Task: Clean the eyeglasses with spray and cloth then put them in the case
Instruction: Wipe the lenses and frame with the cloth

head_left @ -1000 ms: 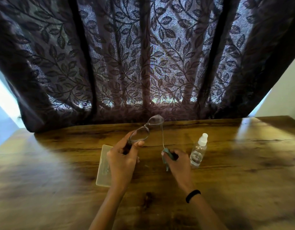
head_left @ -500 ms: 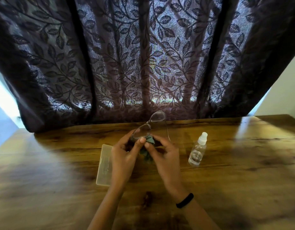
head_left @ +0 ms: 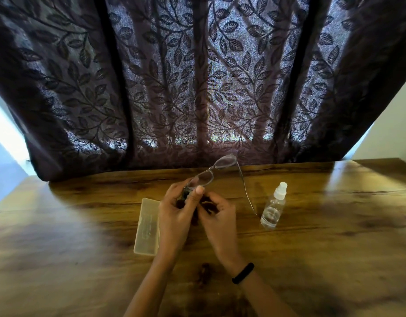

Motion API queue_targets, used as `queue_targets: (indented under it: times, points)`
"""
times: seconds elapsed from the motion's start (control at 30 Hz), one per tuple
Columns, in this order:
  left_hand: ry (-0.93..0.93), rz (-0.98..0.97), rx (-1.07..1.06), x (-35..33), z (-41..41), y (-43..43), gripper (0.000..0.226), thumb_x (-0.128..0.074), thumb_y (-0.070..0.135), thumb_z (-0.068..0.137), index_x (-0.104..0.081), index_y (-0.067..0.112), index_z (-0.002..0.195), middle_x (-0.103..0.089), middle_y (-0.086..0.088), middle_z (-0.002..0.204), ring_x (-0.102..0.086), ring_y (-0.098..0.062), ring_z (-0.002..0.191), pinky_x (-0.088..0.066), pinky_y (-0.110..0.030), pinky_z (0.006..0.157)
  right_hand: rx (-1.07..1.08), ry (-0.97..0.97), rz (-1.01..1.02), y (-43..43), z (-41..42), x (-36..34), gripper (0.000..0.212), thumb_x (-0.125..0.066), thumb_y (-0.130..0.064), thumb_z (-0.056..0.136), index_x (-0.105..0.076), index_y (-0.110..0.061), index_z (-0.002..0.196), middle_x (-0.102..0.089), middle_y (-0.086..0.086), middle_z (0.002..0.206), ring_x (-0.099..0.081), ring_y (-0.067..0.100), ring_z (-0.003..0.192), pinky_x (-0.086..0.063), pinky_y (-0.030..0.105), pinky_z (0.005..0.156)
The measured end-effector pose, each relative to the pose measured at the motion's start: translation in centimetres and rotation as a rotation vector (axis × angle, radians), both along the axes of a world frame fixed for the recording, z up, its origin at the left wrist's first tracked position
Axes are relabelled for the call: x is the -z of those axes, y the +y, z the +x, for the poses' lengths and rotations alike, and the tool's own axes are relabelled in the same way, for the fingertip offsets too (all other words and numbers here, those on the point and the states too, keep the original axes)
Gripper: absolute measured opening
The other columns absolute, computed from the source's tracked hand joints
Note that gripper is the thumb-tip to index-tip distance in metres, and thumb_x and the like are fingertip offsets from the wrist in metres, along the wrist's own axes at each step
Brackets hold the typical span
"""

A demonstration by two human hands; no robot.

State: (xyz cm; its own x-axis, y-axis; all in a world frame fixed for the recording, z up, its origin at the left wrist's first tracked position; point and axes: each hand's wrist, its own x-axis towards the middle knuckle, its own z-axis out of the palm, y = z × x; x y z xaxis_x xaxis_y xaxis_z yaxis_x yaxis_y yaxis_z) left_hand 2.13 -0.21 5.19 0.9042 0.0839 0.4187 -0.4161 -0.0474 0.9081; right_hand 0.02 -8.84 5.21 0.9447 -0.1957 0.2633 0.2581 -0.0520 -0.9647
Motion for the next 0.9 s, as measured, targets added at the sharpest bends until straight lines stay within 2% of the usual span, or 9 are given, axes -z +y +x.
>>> queue_targets:
  times: [0.13,0.27,0.33,0.4,0.47,0.5,0.6,0.7,0.9]
  points:
    - [-0.003,0.000,-0.010,0.3,0.0,0.3,0.030,-0.063,0.046,0.080,-0.067,0.027,0.104,-0.069,-0.006,0.100,-0.066,-0.021,0.094,-0.054,-0.050,0.079,-0.060,-0.060,-0.091,-0.3,0.1,0.0,0.018,-0.063,-0.017,0.084,-0.066,-0.022,0.101,-0.070,-0.003,0.093,-0.064,0.007,0.087,-0.054,0.021,0.076]
    - [0.029,-0.037,-0.003,0.4,0.0,0.5,0.030,-0.063,0.041,0.078,-0.067,0.026,0.104,-0.069,-0.007,0.103,-0.065,-0.024,0.098,-0.052,-0.055,0.084,-0.081,-0.069,-0.202,-0.7,0.0,0.9,0.021,-0.064,-0.017,0.083,-0.062,-0.021,0.103,-0.067,0.002,0.096,-0.062,0.009,0.091,-0.054,0.027,0.080]
    - [0.022,-0.041,0.000,0.3,0.0,0.5,0.028,-0.063,0.036,0.080,-0.067,0.024,0.105,-0.070,-0.005,0.103,-0.066,-0.021,0.098,-0.052,-0.051,0.084,-0.072,-0.073,-0.236,-0.9,-0.1,1.5,0.017,-0.066,-0.014,0.081,-0.061,-0.022,0.095,-0.065,0.002,0.095,-0.061,0.007,0.091,-0.053,0.024,0.081]
    - [0.017,-0.053,-0.003,0.2,0.1,0.5,0.026,-0.064,0.032,0.082,-0.068,0.023,0.106,-0.072,0.001,0.101,-0.066,-0.014,0.095,-0.054,-0.040,0.081,-0.060,-0.069,-0.282,-1.1,-0.2,2.0,0.017,-0.067,-0.013,0.078,-0.060,-0.025,0.089,-0.062,-0.001,0.094,-0.058,0.002,0.090,-0.050,0.016,0.080]
    - [-0.006,-0.065,-0.008,0.0,0.2,0.6,0.022,-0.063,0.031,0.082,-0.068,0.028,0.104,-0.072,0.016,0.081,-0.063,0.000,0.069,-0.048,-0.017,0.061,-0.053,-0.061,-0.327,-1.4,-0.3,2.7,0.015,-0.068,-0.012,0.078,-0.060,-0.024,0.084,-0.057,-0.010,0.091,-0.056,-0.001,0.089,-0.047,0.009,0.078]
    - [-0.022,-0.072,-0.018,0.0,0.3,0.6,0.021,-0.063,0.031,0.082,-0.067,0.030,0.103,-0.066,0.021,0.065,-0.052,0.005,0.053,-0.039,-0.011,0.049,-0.051,-0.061,-0.349,-1.6,-0.4,3.1,0.014,-0.068,-0.013,0.078,-0.060,-0.023,0.083,-0.054,-0.014,0.090,-0.056,0.000,0.088,-0.047,0.009,0.077]
    - [-0.038,-0.123,-0.049,-0.3,0.5,0.9,0.026,-0.061,0.032,0.080,-0.066,0.023,0.104,-0.050,0.015,0.045,-0.035,0.004,0.040,-0.026,-0.008,0.039,-0.031,-0.036,-0.410,-2.3,-0.9,4.3,0.017,-0.069,-0.016,0.079,-0.059,-0.029,0.084,-0.050,-0.020,0.089,-0.056,0.001,0.087,-0.050,0.013,0.079]
    - [-0.062,-0.108,-0.013,-0.4,0.4,1.1,0.032,-0.061,0.029,0.081,-0.065,0.013,0.109,-0.051,-0.007,0.067,-0.043,0.011,0.047,-0.031,-0.003,0.045,0.002,-0.004,-0.463,-3.2,-1.1,5.0,0.021,-0.068,-0.018,0.079,-0.056,-0.034,0.085,-0.049,-0.020,0.094,-0.056,-0.003,0.088,-0.049,0.011,0.080]
    - [-0.063,-0.108,-0.006,-0.1,0.3,0.6,0.032,-0.062,0.042,0.082,-0.066,0.025,0.108,-0.054,-0.003,0.060,-0.044,0.005,0.046,-0.031,-0.005,0.045,0.003,0.023,-0.422,-3.3,-1.1,4.6,0.024,-0.070,-0.020,0.077,-0.055,-0.036,0.086,-0.054,-0.010,0.099,-0.055,-0.006,0.093,-0.046,0.007,0.083]
